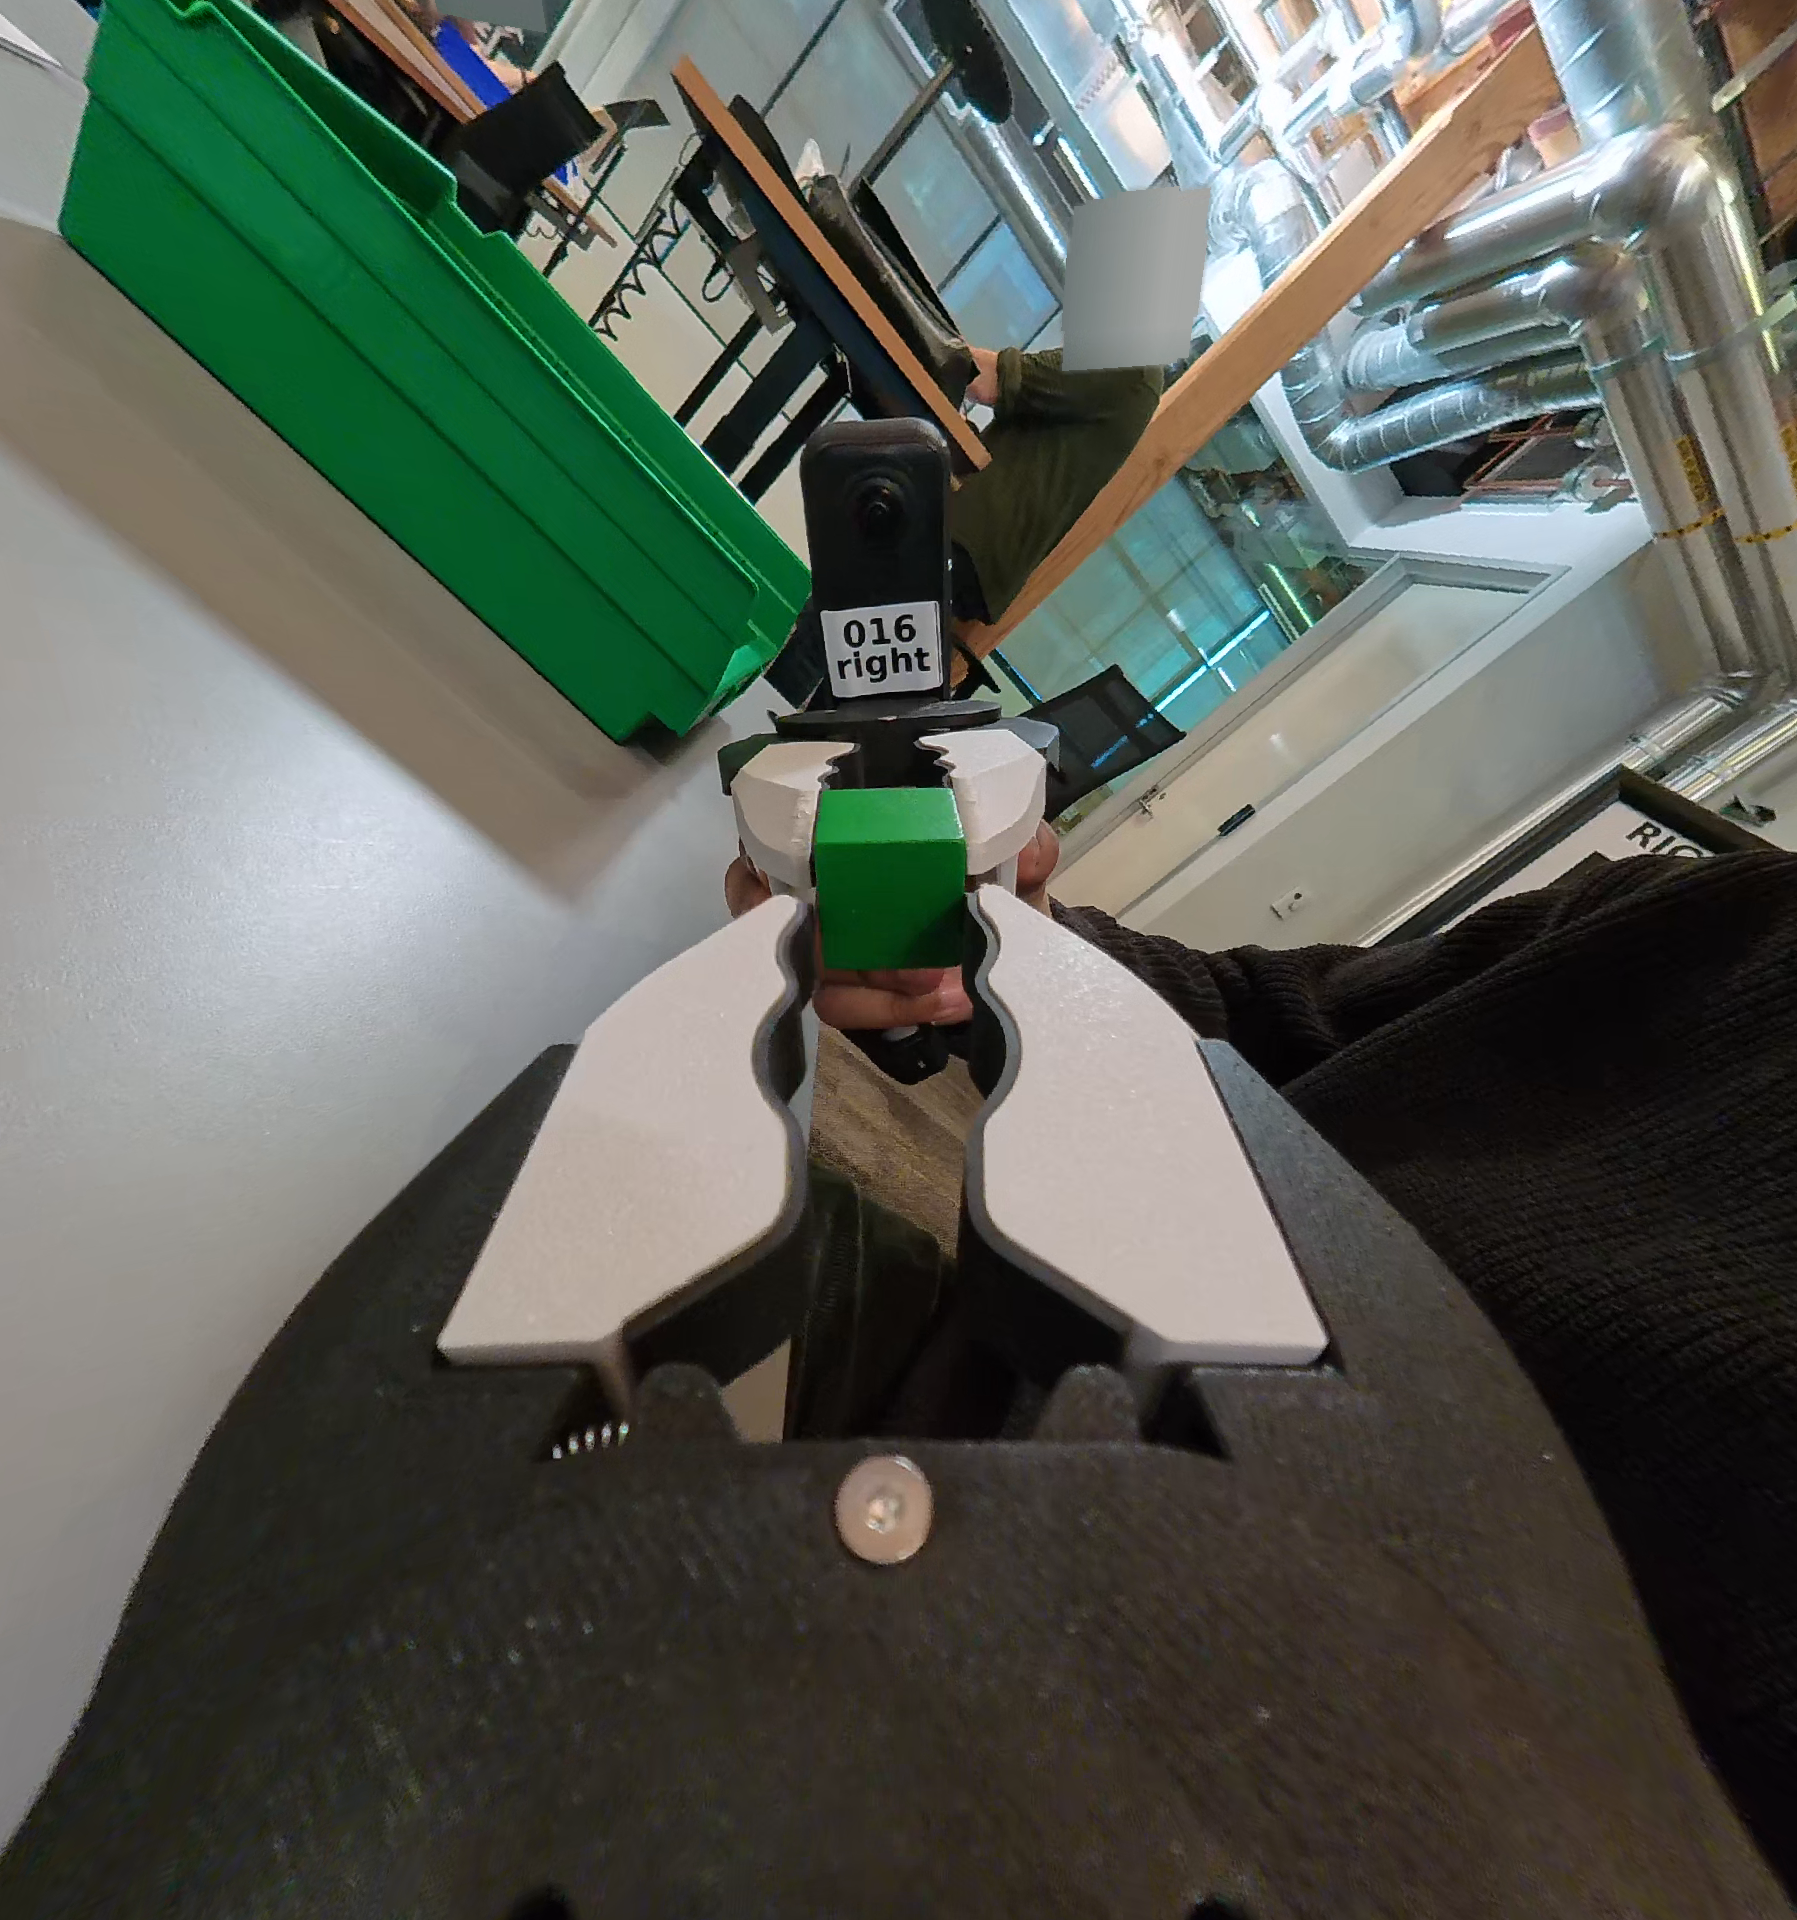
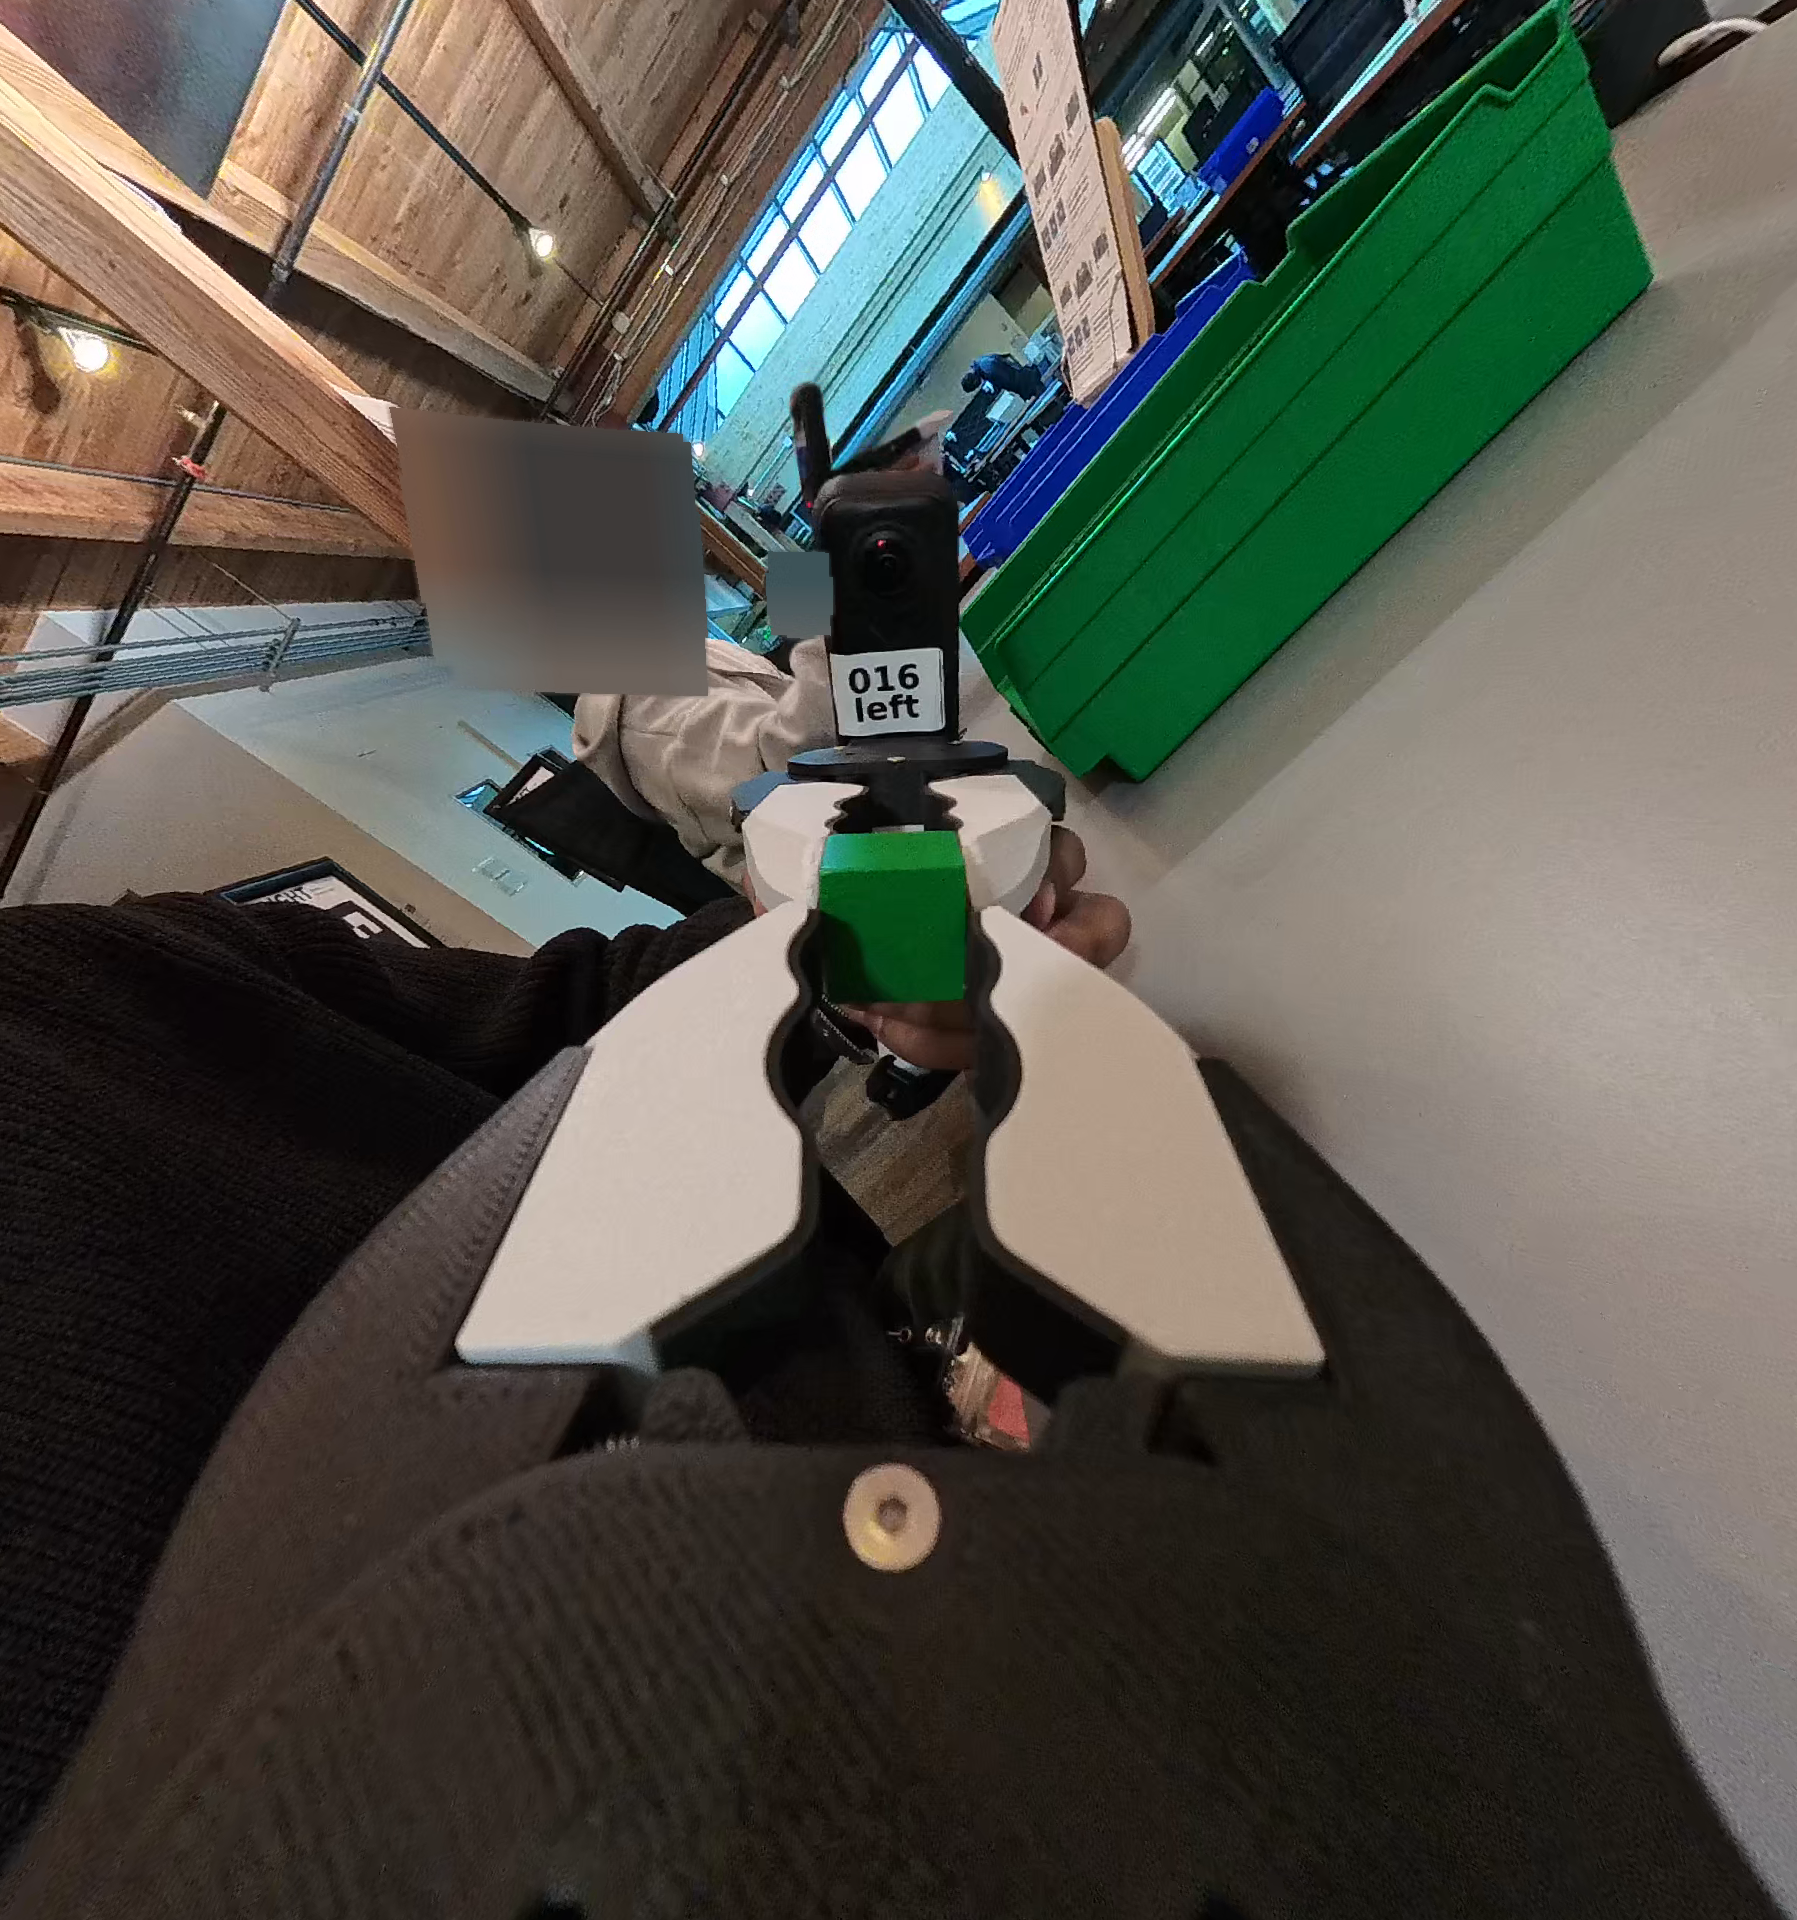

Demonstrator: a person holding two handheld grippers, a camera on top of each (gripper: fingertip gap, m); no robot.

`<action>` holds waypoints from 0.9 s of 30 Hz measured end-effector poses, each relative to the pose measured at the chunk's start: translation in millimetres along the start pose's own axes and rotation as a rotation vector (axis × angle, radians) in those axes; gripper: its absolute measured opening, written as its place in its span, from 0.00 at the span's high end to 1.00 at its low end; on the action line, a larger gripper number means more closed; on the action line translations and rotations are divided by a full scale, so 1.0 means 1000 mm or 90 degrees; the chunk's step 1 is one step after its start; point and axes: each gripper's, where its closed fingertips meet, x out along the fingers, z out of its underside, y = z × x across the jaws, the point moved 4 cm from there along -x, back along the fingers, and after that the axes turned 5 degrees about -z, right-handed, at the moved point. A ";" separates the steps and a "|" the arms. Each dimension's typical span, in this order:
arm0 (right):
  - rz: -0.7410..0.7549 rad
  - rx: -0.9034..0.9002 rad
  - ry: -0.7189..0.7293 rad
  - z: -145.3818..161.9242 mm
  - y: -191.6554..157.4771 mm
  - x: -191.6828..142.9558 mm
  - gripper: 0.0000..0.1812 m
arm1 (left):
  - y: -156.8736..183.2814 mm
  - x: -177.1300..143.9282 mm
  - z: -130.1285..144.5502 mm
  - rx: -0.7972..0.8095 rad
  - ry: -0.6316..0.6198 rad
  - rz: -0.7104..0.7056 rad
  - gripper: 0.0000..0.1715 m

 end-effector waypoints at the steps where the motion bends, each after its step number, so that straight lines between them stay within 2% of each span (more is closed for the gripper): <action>1: -0.001 0.002 0.001 0.000 0.000 0.000 0.85 | 0.000 0.000 0.000 0.000 0.000 -0.001 0.84; 19: 0.001 0.002 -0.004 0.001 0.001 0.001 0.85 | -0.001 0.001 0.000 0.001 0.002 -0.007 0.82; 27: 0.003 0.003 -0.004 0.001 0.002 0.001 0.85 | -0.001 0.000 0.000 -0.003 0.002 -0.001 0.85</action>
